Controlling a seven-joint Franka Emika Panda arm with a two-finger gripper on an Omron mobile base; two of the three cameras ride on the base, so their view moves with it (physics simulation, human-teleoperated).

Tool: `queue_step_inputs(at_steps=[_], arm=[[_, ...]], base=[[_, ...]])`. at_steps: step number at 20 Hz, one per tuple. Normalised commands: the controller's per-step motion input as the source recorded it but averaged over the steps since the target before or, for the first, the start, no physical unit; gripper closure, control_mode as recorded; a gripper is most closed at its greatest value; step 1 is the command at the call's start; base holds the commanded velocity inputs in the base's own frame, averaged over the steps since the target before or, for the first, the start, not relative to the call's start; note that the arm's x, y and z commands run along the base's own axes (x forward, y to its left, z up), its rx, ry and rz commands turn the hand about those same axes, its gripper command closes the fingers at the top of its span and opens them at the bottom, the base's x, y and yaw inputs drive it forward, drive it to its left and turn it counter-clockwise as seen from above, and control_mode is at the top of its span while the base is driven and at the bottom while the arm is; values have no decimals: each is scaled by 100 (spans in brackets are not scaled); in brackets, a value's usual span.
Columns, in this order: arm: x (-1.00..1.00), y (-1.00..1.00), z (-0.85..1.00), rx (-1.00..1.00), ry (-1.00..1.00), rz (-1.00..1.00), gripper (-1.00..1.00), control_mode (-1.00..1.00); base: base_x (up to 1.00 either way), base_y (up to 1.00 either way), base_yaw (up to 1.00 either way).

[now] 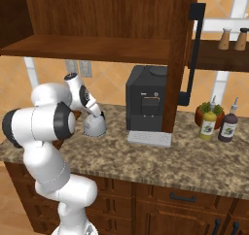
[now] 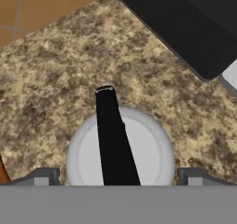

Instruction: Pick the kettle from the counter and place it on the tray. Then pick the mug from the cabinet and place it on the tray. Then close the cabinet doors.

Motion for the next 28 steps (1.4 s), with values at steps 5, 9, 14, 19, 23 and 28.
queue_step_inputs(at_steps=[5,9,14,19,23,28], arm=[[2,0,-11,3,0,0,100,-100],[0,-2,-16,3,0,0,100,-100],[-2,-1,-9,2,-5,0,100,-100],[-31,0,5,0,-10,0,100,-100],[-57,13,26,0,-8,0,100,-100],[-33,19,58,0,0,0,100,-100]], base=[[0,0,0],[0,0,0],[0,0,0],[0,0,0],[0,0,0],[0,0,0]])
